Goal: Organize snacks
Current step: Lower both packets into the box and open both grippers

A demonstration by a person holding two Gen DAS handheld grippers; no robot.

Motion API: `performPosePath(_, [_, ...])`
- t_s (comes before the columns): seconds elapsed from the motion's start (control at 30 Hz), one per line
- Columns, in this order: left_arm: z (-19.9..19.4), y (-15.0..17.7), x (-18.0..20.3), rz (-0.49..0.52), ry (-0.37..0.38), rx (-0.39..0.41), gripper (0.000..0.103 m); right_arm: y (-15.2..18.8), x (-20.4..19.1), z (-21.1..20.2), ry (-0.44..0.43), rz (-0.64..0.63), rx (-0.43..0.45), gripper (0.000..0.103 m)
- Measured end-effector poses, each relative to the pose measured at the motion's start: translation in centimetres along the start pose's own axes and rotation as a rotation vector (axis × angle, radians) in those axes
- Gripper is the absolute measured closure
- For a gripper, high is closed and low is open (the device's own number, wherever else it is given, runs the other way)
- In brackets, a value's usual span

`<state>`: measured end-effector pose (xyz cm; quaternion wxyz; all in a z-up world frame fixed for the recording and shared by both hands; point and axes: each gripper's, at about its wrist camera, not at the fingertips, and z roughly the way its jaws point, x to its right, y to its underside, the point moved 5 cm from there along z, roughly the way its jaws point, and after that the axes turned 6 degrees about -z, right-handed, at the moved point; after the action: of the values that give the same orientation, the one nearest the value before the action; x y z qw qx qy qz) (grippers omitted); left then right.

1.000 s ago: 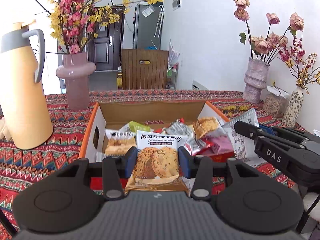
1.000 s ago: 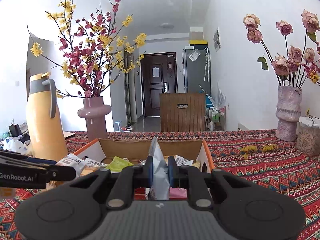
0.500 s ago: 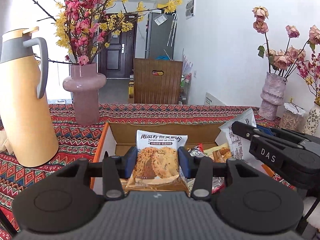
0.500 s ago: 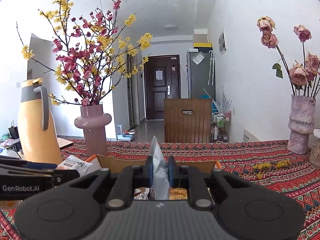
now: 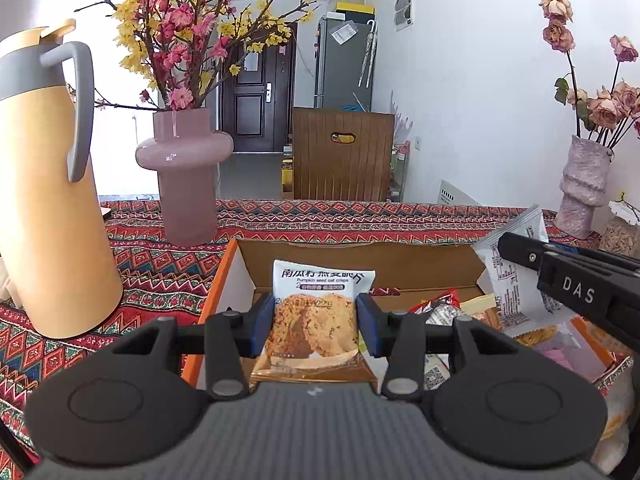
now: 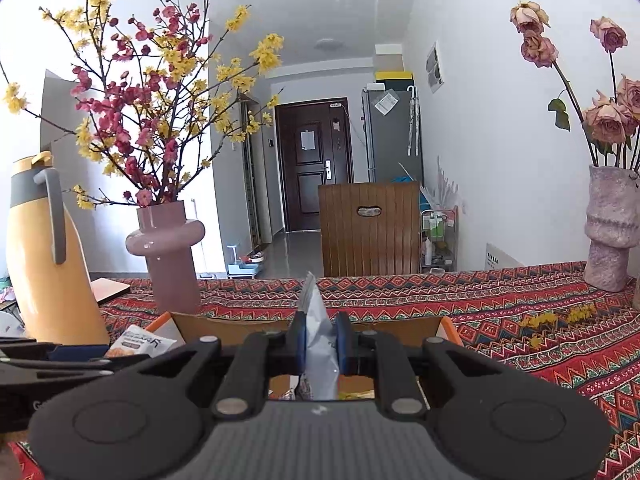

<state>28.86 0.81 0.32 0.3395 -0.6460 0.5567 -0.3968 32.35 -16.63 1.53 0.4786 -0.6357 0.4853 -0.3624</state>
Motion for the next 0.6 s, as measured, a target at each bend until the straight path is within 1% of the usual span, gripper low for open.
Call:
performPosePath(0.2, [0.6,0.7,-0.2,0.005,0.01,-0.007,0.057,0.7,0.4,0.5,-0.002,0.016,-0.02,0.088])
performPosePath(0.27, [0.5,0.7,-0.3,-0.006,0.02,0.001,0.056,0.7,0.5,0.5,0.004,0.024,-0.023,0.086])
performPosePath(0.33, [0.3,0.6,-0.5,-0.02,0.02,0.013,0.052,0.8,0.8,0.4,0.014,0.035,-0.022,0.085])
performPosePath(0.37, [0.2,0.6,-0.7,-0.027,0.019,0.019,0.047,0.8,0.9,0.4,0.019,0.043,-0.022,0.08])
performPosePath(0.4, [0.1,0.5,-0.8,-0.034,0.016,0.026,0.039,0.8,1.1,0.3,0.023,0.052,-0.021,0.073])
performPosePath(0.47, [-0.2,0.4,-1.1,-0.046,0.009,0.042,0.029,0.9,1.4,0.0,0.041,0.064,-0.014,0.04])
performPosePath(0.5, [-0.3,0.4,-1.2,-0.049,0.006,0.048,0.025,0.9,1.6,-0.2,0.048,0.07,-0.007,0.034])
performPosePath(0.53, [-0.5,0.3,-1.3,-0.054,0.003,0.056,0.022,0.8,1.8,-0.4,0.052,0.078,0.001,0.024])
performPosePath(0.57, [-0.6,0.3,-1.4,-0.06,-0.001,0.061,0.013,0.8,2.0,-0.5,0.055,0.088,0.008,0.012])
performPosePath(0.6, [-0.7,0.3,-1.5,-0.065,-0.011,0.069,0.002,0.7,2.2,-0.7,0.059,0.097,0.015,0.007])
